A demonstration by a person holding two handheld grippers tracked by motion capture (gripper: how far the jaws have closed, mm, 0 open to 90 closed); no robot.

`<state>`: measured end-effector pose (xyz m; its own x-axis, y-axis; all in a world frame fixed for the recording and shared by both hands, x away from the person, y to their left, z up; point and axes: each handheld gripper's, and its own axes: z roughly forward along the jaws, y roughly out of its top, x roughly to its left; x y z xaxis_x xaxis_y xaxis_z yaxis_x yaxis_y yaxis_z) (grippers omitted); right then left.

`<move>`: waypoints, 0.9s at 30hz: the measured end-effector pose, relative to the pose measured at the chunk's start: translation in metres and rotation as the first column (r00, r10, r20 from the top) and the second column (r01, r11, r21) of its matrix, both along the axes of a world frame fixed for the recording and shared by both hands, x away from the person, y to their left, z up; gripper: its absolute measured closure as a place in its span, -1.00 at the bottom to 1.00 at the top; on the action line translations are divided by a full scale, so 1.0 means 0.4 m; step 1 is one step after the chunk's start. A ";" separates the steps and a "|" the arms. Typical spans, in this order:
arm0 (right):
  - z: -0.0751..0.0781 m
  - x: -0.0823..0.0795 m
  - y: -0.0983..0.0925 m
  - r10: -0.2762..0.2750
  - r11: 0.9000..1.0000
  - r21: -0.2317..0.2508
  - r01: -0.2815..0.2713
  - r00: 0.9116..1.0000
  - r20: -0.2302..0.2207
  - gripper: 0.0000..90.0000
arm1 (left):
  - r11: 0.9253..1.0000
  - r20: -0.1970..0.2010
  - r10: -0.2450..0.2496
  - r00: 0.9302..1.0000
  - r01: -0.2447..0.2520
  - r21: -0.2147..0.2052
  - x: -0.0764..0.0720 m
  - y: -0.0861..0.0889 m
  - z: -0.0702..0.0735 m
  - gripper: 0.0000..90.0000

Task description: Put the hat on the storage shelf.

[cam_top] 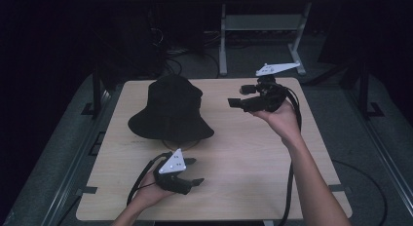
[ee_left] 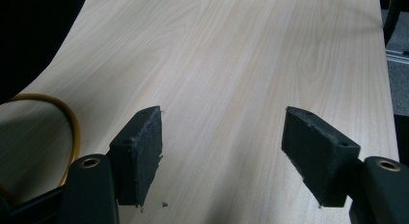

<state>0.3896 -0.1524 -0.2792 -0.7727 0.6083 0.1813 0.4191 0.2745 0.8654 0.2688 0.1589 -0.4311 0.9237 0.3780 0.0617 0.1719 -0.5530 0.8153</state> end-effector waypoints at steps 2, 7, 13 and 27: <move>-0.008 -0.008 -0.013 -0.007 1.000 0.002 0.007 1.000 -0.002 -0.56 | 1.000 0.001 0.001 1.000 -0.001 0.001 0.000 0.000 0.000 -0.33; -0.020 -0.017 -0.030 -0.021 1.000 0.003 0.021 1.000 -0.007 -0.57 | 1.000 -0.005 0.005 1.000 -0.005 -0.004 -0.001 -0.001 -0.002 -0.34; -0.037 -0.035 -0.049 -0.032 0.999 0.000 0.032 0.999 -0.011 -0.59 | 1.000 -0.002 0.007 1.000 -0.007 0.000 -0.001 -0.001 -0.002 -0.36; -0.067 -0.069 -0.083 -0.058 0.998 -0.010 0.057 0.998 -0.026 -0.64 | 1.000 -0.002 0.006 1.000 -0.006 0.005 -0.004 -0.003 -0.003 -0.40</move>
